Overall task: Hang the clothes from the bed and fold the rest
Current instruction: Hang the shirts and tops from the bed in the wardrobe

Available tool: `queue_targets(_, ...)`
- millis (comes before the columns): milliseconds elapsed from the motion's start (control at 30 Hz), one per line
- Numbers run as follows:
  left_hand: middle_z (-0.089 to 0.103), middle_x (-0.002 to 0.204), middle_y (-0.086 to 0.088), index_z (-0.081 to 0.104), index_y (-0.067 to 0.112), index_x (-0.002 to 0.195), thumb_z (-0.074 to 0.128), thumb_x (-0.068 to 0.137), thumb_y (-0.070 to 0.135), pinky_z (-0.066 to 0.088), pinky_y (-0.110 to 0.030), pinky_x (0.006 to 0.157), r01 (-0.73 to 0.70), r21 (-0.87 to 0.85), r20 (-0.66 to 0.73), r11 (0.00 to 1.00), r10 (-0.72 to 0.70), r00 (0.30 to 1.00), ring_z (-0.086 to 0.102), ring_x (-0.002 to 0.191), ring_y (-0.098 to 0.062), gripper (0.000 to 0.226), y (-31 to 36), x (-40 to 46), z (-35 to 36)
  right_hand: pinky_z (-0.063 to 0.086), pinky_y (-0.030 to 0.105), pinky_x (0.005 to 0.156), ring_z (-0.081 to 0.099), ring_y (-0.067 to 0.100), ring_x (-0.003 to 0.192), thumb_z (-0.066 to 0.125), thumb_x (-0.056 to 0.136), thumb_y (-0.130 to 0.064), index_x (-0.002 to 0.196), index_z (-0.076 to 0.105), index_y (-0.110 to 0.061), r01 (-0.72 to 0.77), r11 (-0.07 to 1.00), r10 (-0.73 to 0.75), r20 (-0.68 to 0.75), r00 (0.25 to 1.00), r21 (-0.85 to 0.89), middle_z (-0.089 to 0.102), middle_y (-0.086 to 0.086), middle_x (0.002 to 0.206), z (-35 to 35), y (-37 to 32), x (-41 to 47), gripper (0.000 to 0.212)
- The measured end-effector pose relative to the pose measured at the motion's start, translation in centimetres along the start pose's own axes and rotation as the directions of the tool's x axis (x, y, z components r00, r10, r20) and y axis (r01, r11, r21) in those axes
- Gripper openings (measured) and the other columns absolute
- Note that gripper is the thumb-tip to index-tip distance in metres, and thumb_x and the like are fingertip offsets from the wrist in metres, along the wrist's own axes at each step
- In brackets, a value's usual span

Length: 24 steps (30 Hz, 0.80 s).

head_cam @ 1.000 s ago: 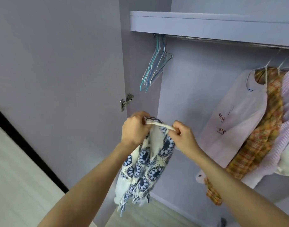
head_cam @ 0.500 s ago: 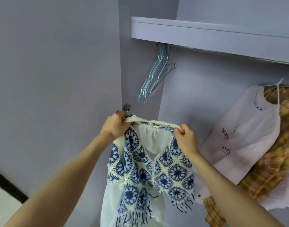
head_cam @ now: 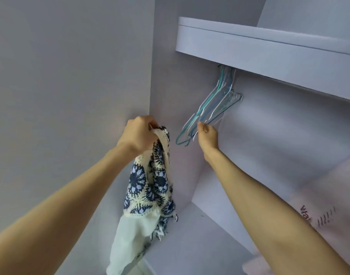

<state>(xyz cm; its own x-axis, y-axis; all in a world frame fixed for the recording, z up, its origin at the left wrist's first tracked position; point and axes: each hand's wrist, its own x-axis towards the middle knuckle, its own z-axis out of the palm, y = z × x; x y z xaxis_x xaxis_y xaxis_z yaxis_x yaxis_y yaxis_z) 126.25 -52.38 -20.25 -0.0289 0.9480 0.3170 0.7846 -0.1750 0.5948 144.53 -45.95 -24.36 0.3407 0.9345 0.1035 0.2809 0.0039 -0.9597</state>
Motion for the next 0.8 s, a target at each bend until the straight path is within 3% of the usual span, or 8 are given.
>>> queue_targets(67,0.056,0.08,0.001,0.068,0.011,0.098,0.053,0.075,-0.006,0.035,-0.019,0.067,0.007,0.01,-0.004,1.0,-0.007,1.0,0.049,0.078,-0.017,0.033,-0.2,0.1,0.1,0.035,0.027,0.066,0.044,0.021,0.079,0.05,0.095,-0.02,0.081,0.052,-0.004,-0.062,0.997,0.062,-0.004,0.998,0.034,0.049,0.01,0.08,1.0,0.0,1.3,0.021)
queue_targets(133,0.056,0.079,0.002,0.068,0.012,0.097,0.055,0.076,-0.005,0.033,-0.016,0.064,0.004,-0.002,0.005,1.0,-0.004,1.0,0.049,0.076,-0.016,0.031,-0.2,0.0,0.2,0.035,0.027,0.061,0.044,0.022,0.078,0.046,0.095,-0.011,0.081,0.052,-0.002,-0.111,0.993,0.112,-0.022,0.993,0.038,0.05,0.014,0.077,1.4,0.0,1.9,0.018)
queue_targets(267,0.057,0.083,0.001,0.067,0.011,0.099,0.057,0.078,-0.003,0.038,-0.021,0.07,-0.002,-0.022,0.059,1.0,0.003,0.998,0.05,0.08,-0.016,0.026,0.0,-0.6,0.2,0.043,0.036,0.072,0.05,0.026,0.081,0.042,0.093,-0.004,0.105,0.058,0.009,-0.122,0.992,0.123,-0.107,0.987,0.012,0.057,0.019,0.093,1.0,-0.3,1.8,0.024)
queue_targets(367,0.059,0.086,-0.001,0.067,0.011,0.1,0.054,0.08,-0.002,0.039,-0.021,0.071,-0.006,-0.013,0.12,1.0,0.007,0.993,0.051,0.081,-0.016,0.027,0.0,-1.1,0.2,0.047,0.045,0.084,0.058,0.038,0.091,0.039,0.091,-0.002,0.095,0.06,0.004,-0.088,0.996,0.08,-0.223,0.972,-0.024,0.061,0.023,0.097,-0.4,-0.8,1.2,0.022)
queue_targets(433,0.059,0.087,0.0,0.067,0.011,0.1,0.052,0.08,-0.002,0.038,-0.021,0.07,-0.007,-0.014,0.155,1.0,0.009,0.988,0.051,0.081,-0.016,0.028,0.1,-1.5,0.2,0.049,0.047,0.086,0.058,0.038,0.09,0.039,0.09,-0.001,0.098,0.062,0.002,-0.073,0.997,0.064,-0.273,0.96,-0.023,0.061,0.024,0.096,-1.5,-1.0,0.7,0.025)
queue_targets(600,0.056,0.081,0.006,0.065,0.017,0.095,0.052,0.083,0.001,0.039,-0.016,0.061,0.052,-0.074,0.237,0.996,-0.033,0.971,0.051,0.075,-0.011,0.024,1.1,-2.7,-0.3,0.05,0.045,0.085,0.059,0.036,0.093,0.042,0.094,-0.006,0.099,0.065,-0.003,-0.057,0.998,0.049,-0.312,0.949,-0.017,0.064,0.022,0.103,-4.0,-0.9,-1.1,0.024)
queue_targets(700,0.053,0.073,0.005,0.059,0.019,0.083,0.056,0.084,0.004,0.038,-0.016,0.052,0.185,-0.214,0.349,0.959,-0.101,0.932,0.05,0.063,-0.008,0.015,1.5,-4.0,-0.9,0.046,0.036,0.081,0.053,0.026,0.086,0.045,0.094,-0.007,0.098,0.065,-0.002,-0.047,0.999,0.042,-0.32,0.946,-0.007,0.059,0.015,0.091,-5.4,-0.3,-3.4,0.021)
queue_targets(800,0.053,0.069,-0.002,0.06,0.01,0.095,0.053,0.087,0.001,0.037,-0.015,0.042,0.258,-0.309,0.418,0.915,-0.113,0.901,0.047,0.056,-0.013,0.014,1.6,-5.9,-1.3,0.039,0.028,0.075,0.048,0.022,0.083,0.046,0.093,-0.005,0.095,0.065,-0.001,-0.027,0.999,0.033,-0.314,0.949,0.022,0.054,0.008,0.087,-6.6,0.8,-6.5,0.019)
